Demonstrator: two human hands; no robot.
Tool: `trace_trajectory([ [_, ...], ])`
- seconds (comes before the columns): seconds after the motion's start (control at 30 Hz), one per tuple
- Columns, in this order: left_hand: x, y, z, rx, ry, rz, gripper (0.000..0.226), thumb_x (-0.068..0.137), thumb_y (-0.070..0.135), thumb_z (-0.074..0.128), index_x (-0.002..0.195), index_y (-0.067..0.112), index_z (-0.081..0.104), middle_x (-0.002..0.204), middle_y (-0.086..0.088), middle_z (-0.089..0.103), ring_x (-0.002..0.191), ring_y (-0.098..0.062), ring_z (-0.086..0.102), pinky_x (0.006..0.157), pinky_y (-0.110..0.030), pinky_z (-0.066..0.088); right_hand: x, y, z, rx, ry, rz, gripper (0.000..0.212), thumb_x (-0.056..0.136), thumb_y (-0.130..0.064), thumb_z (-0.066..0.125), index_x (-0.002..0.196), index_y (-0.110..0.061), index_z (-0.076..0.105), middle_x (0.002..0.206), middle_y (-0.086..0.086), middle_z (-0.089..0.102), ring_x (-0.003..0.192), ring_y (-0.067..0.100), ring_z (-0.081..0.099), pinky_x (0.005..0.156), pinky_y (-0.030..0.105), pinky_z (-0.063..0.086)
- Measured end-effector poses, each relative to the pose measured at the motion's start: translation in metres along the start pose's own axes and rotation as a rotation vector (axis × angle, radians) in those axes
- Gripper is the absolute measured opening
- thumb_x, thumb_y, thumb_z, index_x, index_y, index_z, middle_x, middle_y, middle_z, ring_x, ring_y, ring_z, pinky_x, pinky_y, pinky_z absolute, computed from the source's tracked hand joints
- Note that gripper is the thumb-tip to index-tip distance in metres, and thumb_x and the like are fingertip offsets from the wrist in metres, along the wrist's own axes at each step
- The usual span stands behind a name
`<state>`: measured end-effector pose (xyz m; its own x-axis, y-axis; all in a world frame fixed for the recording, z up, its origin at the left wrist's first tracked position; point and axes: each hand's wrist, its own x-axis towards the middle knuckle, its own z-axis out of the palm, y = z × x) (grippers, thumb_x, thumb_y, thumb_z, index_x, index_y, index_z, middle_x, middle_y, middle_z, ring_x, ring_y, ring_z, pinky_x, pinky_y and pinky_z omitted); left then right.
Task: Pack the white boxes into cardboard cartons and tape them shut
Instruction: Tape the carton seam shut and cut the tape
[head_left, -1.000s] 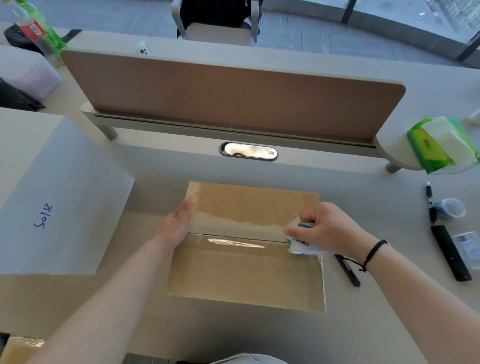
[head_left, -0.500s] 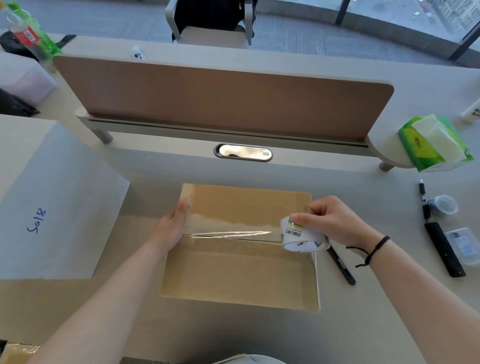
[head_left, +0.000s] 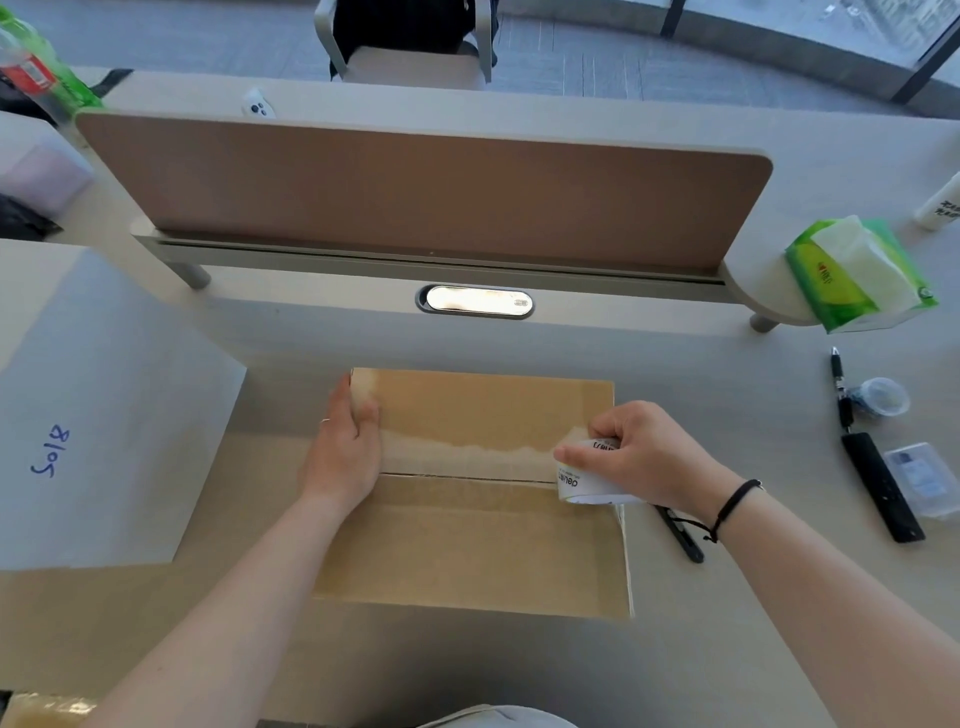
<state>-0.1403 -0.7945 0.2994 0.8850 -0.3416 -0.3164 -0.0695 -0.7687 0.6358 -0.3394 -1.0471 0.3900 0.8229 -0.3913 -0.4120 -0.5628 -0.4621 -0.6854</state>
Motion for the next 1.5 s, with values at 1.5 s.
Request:
trace_trajectory([
  [1.5, -0.001, 0.003, 0.003, 0.174, 0.014, -0.011, 0.085, 0.092, 0.079, 0.026, 0.16, 0.033, 0.002, 0.17, 0.006, 0.005, 0.154, -0.024, 0.021, 0.116, -0.058, 0.028, -0.006, 0.053, -0.024, -0.439, 0.016, 0.078, 0.058, 0.086, -0.054, 0.064, 0.055, -0.016, 0.032, 0.05, -0.003, 0.033, 0.05, 0.017, 0.034, 0.048, 0.029, 0.025],
])
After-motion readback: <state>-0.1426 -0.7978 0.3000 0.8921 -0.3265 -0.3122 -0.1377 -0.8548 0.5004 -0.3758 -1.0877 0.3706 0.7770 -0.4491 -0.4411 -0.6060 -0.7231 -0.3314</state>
